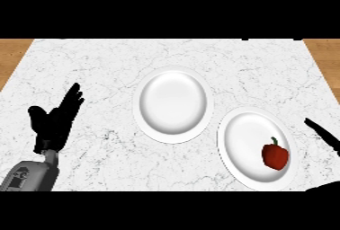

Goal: Pick the bell pepper from the plate and place it in the plate

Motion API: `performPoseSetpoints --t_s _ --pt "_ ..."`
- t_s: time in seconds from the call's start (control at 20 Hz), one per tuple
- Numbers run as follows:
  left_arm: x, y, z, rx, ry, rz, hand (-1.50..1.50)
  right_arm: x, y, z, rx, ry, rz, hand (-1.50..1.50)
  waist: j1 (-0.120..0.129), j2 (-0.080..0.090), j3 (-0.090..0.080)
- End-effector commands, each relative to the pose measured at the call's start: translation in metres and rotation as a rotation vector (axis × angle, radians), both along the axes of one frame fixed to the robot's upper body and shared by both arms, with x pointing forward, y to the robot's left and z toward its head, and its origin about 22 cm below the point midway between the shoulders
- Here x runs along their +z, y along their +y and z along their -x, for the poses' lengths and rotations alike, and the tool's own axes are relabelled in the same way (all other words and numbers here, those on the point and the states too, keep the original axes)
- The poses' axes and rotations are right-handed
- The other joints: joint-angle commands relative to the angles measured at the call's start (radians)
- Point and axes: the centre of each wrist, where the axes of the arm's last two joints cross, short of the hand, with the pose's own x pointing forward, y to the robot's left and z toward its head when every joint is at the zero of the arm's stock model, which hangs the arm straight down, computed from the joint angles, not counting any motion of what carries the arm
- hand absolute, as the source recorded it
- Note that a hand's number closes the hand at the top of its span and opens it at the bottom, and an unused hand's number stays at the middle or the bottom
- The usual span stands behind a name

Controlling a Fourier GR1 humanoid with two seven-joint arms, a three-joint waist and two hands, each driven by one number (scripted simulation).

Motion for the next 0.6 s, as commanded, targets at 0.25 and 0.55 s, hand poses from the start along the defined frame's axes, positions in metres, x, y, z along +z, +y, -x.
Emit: performPoseSetpoints --t_s 0.25,0.55 --pt "0.005 -0.009 -0.005 -0.006 0.008 0.006 0.0 -0.007 0.035 -0.019 0.035 0.128 0.188 -1.5 0.002 0.0 0.0" --pt "0.016 0.019 0.001 -0.006 -0.005 0.016 0.0 0.001 0.044 -0.03 0.051 0.2 0.197 -1.5 0.001 0.0 0.0"
